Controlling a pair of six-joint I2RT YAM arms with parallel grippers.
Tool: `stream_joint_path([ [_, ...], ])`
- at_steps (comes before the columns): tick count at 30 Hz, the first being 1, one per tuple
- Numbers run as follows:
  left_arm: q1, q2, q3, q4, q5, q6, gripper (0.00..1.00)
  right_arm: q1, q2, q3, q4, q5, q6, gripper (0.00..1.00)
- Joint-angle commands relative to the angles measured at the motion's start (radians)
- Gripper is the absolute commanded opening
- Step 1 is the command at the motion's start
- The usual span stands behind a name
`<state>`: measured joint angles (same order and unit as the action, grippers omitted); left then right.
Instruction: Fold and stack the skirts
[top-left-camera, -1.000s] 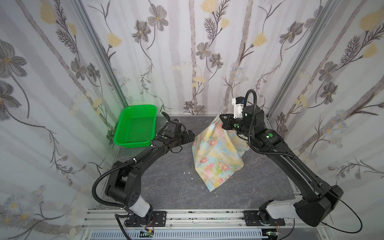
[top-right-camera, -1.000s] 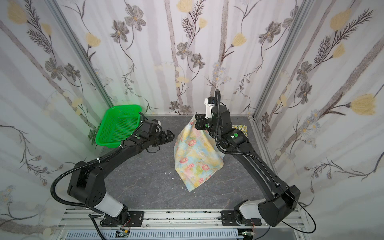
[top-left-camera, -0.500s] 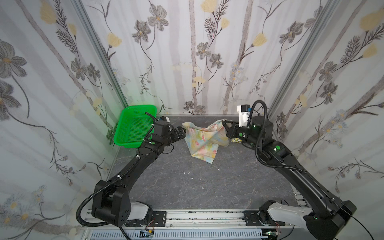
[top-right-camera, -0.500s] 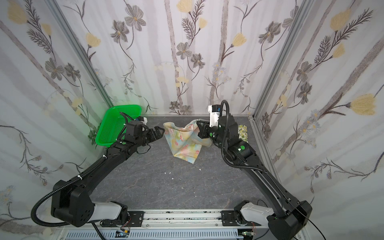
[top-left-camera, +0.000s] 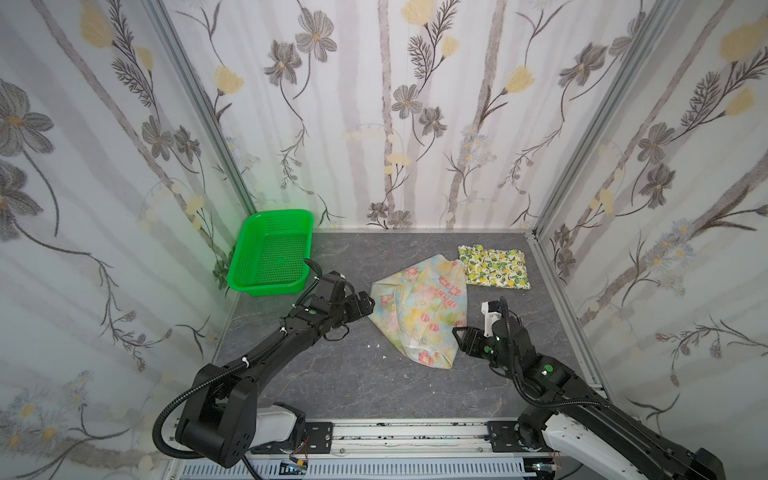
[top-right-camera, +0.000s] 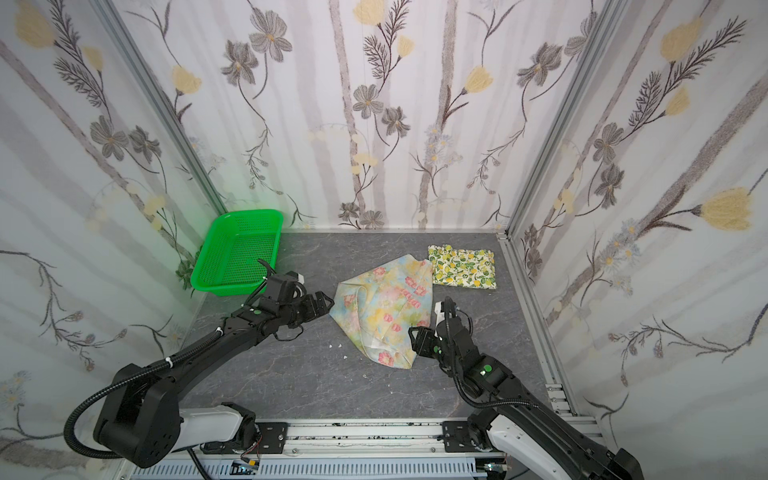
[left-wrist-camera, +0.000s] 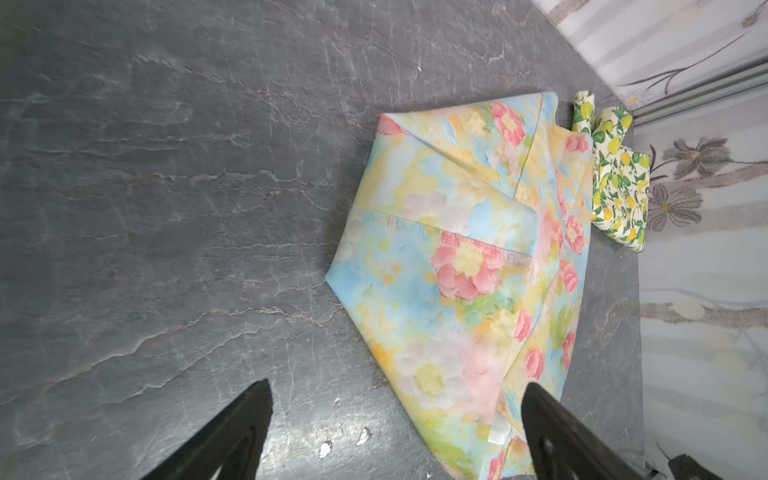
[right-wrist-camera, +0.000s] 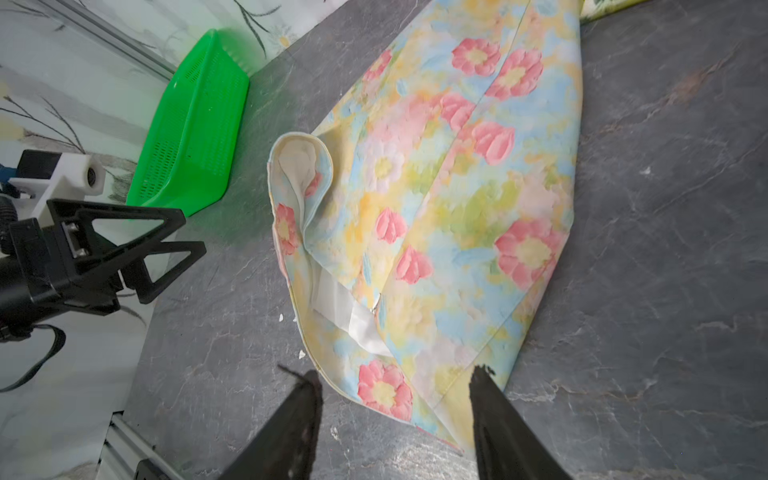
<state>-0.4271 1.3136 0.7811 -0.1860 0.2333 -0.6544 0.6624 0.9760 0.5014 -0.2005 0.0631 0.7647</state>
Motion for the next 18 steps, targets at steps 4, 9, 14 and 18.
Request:
stream_joint_path([
  [4,-0.088,0.076,0.121,0.011,-0.048,0.045,0.95,0.036,0.323,0.160,-0.030,0.048,-0.126,0.52],
  [9,-0.134,0.254,0.254,-0.017,-0.048,0.071,0.93,0.127,0.460,0.218,-0.062,0.099,-0.158,0.53],
  [14,-0.172,0.341,0.252,-0.049,-0.086,0.018,0.93,0.238,0.569,0.300,-0.100,0.198,-0.220,0.59],
  [18,-0.172,0.332,0.200,-0.054,-0.125,-0.014,0.93,0.278,0.698,0.356,-0.117,0.239,-0.261,0.59],
])
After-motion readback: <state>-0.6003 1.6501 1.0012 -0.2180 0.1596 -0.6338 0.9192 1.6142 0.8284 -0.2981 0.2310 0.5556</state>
